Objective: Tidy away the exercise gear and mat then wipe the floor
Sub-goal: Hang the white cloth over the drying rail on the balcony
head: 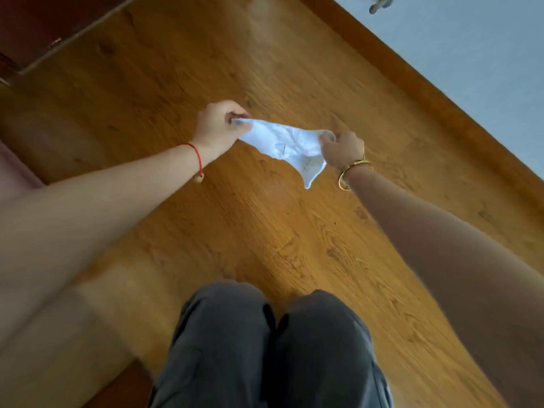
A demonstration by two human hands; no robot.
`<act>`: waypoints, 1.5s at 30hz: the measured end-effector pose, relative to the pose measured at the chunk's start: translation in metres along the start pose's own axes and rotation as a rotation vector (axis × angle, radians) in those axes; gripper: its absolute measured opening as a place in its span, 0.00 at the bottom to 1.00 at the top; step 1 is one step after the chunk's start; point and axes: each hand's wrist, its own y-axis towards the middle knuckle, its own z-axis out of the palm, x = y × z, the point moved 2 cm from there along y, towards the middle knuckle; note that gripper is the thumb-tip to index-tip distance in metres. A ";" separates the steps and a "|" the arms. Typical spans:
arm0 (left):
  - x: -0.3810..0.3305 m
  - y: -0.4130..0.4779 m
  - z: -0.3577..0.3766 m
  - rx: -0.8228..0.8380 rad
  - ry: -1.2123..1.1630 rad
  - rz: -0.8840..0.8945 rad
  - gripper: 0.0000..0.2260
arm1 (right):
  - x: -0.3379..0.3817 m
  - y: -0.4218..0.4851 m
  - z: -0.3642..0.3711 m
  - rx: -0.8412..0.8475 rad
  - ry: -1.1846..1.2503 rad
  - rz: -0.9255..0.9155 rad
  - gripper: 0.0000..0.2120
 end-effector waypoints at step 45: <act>-0.827 -0.569 -0.166 0.778 -0.358 1.205 0.08 | -0.064 -0.872 -0.655 -1.344 0.514 0.197 0.11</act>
